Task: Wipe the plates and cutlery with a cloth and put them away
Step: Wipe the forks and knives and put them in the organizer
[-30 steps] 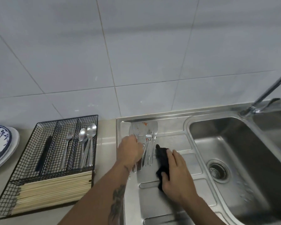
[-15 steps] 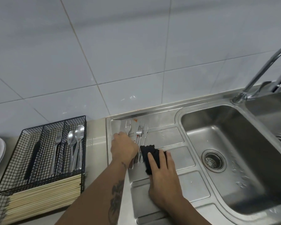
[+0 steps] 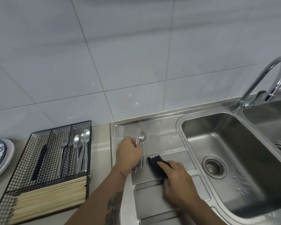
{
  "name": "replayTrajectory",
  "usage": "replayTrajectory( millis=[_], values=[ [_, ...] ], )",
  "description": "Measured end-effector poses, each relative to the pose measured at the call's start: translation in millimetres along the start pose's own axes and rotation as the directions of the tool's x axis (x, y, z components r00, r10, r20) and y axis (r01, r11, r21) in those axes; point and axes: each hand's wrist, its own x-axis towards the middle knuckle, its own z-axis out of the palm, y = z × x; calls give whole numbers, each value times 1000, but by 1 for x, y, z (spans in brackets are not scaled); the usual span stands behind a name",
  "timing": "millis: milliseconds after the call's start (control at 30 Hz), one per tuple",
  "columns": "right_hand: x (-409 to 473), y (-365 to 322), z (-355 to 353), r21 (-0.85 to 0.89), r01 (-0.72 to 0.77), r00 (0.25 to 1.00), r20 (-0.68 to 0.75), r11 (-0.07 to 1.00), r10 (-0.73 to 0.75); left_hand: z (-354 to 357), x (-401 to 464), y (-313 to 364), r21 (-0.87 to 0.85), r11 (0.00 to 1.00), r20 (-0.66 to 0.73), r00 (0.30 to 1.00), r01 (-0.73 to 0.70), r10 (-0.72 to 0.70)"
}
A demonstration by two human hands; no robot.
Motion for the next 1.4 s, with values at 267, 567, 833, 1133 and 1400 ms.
replayTrajectory(
  millis=[267, 567, 833, 1133, 1400],
  values=[
    [-10, -14, -45, 211, -79, 978, -171, 974, 116, -12, -57, -5, 113, 972, 91, 977, -204, 194],
    [-34, -47, -47, -97, 70, 987, -140, 993, -83, -46, -132, -10, 136, 928, -26, 935, -348, 354],
    [-56, -32, -61, -100, 33, 954, -293, 994, -61, -66, -158, -10, 108, 933, -80, 932, -343, 352],
    [-86, -62, -91, 113, 127, 872, -486, 985, -57, -64, -177, -1, 146, 910, -34, 917, -389, 397],
    [-107, -57, -69, 9, 43, 935, -351, 999, -38, -73, -188, -5, 216, 930, 169, 949, -298, 265]
  ],
)
